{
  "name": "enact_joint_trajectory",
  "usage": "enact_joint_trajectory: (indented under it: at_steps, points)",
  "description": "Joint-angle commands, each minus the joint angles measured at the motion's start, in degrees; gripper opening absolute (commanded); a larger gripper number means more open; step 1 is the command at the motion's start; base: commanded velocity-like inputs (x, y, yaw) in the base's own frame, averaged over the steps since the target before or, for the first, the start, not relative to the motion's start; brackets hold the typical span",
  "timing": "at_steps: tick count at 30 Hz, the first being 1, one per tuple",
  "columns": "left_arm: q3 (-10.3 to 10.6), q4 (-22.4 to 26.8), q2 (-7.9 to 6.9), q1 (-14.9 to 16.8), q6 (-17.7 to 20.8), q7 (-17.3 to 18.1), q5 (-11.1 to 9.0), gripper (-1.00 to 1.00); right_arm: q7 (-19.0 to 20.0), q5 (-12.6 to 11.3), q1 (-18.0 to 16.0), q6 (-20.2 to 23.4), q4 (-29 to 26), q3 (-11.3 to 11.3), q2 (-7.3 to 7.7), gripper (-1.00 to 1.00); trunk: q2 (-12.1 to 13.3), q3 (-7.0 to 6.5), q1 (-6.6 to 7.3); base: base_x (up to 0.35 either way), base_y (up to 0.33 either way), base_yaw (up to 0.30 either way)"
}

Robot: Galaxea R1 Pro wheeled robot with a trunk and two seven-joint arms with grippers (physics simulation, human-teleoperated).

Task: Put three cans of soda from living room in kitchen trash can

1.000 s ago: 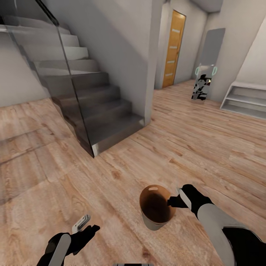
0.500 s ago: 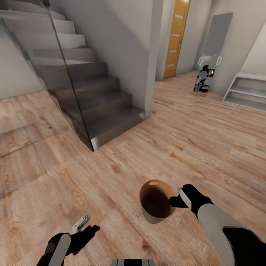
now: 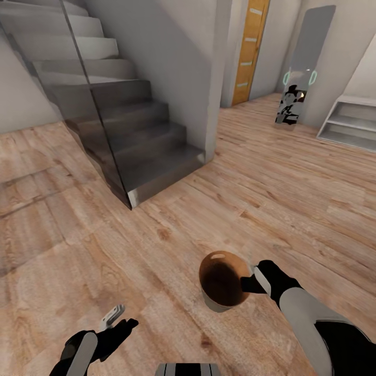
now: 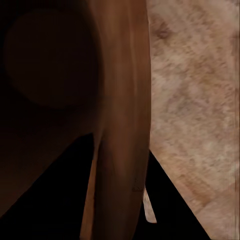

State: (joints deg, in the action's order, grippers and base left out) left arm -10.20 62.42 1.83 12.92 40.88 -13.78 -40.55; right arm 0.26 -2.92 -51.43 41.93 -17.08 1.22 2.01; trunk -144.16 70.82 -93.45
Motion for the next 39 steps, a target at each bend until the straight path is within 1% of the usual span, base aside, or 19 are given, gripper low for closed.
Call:
enact_joint_trajectory:
  at_steps: [1, 3, 14, 17, 19, 21, 22, 23, 26, 27, 29, 33, 35, 37, 38, 39]
  points:
    - [0.1, -0.1, -0.19, 0.0, -0.3, 0.0, -0.1, 1.0, -0.1, 1.0, 0.0, 0.0, -0.1, -0.3, 0.01, -1.0, 0.0, 0.0, 0.0, 0.0, 0.0, 0.0]
    - [0.2, -0.2, -0.35, -0.1, -0.6, 0.0, -0.1, 1.0, 0.0, 1.0, 0.0, 0.0, -0.2, -0.3, 0.01, -1.0, 0.0, 0.0, 0.0, 0.0, 0.0, 0.0]
    - [0.3, -1.1, -0.51, -0.1, -0.9, 0.0, -0.1, 1.0, 0.4, 1.0, 0.1, -0.1, -0.5, -0.3, 0.19, -1.0, 0.1, -2.43, 0.28, 0.0, 0.0, 0.0]
    - [0.4, -1.6, -0.51, -0.1, -0.9, 0.0, -0.1, 1.0, 3.7, 1.5, 0.1, 0.5, -0.6, -0.5, 0.65, -1.0, 0.2, -3.1, 0.36, 0.0, 0.0, 0.0]
    - [0.4, -1.7, -0.51, -0.1, -0.9, 0.0, -0.1, 1.0, 4.8, 1.7, 0.0, 1.4, -0.6, -0.6, 1.48, -1.0, 0.2, -3.54, 0.41, 0.0, 0.0, 0.0]
    - [0.4, -1.7, -0.51, -0.1, -0.9, 0.1, -0.1, 1.0, 5.5, 1.7, 0.3, 3.4, -2.1, -0.8, 2.41, -1.0, 0.2, -3.98, 0.46, 0.0, 0.0, 0.0]
    - [0.4, -1.8, -0.51, -0.1, -0.9, 0.1, -0.1, 1.0, 5.7, 1.7, 0.4, 4.5, -3.3, -0.9, 2.65, -1.0, 0.3, -4.21, 0.49, 0.0, 0.0, 0.0]
    - [0.5, -1.8, -0.47, -0.1, -1.0, 0.0, -0.2, 1.0, 13.1, 2.1, 2.8, 9.4, -11.8, -1.3, 7.25, -1.0, 0.3, -4.43, 0.51, 0.0, 0.0, 0.0]
    - [0.5, -1.8, -0.44, -0.1, -1.1, 0.0, -0.2, 1.0, 13.5, 2.1, 4.8, 10.3, -15.6, -1.3, 7.52, -1.0, 0.3, -5.09, 0.59, 0.0, 0.0, 0.0]
    - [0.5, -1.8, -0.43, -0.1, -1.1, 0.0, -0.2, 1.0, 13.5, 2.2, 5.6, 12.3, -17.9, -1.3, 7.64, -1.0, 0.3, -5.31, 0.62, 0.0, 0.0, 0.0]
    - [0.5, -1.6, -0.43, -0.1, -1.1, 0.0, -0.2, 1.0, 13.6, 2.2, 6.7, 14.0, -20.3, -1.3, 7.75, -1.0, 0.3, -5.76, 0.67, 0.0, 0.0, 0.0]
    - [0.5, -1.2, -0.35, -0.1, -1.1, 0.0, -0.2, 1.0, 13.6, 2.2, 9.0, 15.4, -24.6, -1.3, 7.88, -1.0, 0.4, -6.64, 0.77, 0.0, 0.0, 0.0]
    - [0.6, -1.0, -0.21, -0.1, -1.1, 0.0, -0.2, 1.0, 13.6, 2.2, 10.7, 15.8, -27.6, -1.3, 7.94, -1.0, 0.4, -7.09, 0.82, 0.0, 0.0, 0.0]
    - [0.6, -0.8, -0.04, -0.2, -1.1, 0.0, -0.2, 1.0, 13.6, 2.2, 13.8, 16.0, -32.1, -1.2, 8.06, -1.0, 0.5, -7.53, 0.87, 0.0, 0.0, 0.0]
    - [0.7, -0.3, 0.06, -0.3, -1.1, 0.0, -0.2, 1.0, 13.6, 2.2, 16.8, 16.2, -36.5, -1.2, 8.82, -1.0, 0.5, -7.75, 0.9, 0.0, 0.0, 0.0]
    - [0.7, 0.0, 0.11, -0.4, -1.1, 0.0, -0.2, 1.0, 13.6, 2.2, 17.9, 16.4, -38.3, -1.2, 9.29, -1.0, 0.5, -7.97, 0.93, 0.0, 0.0, -0.007]
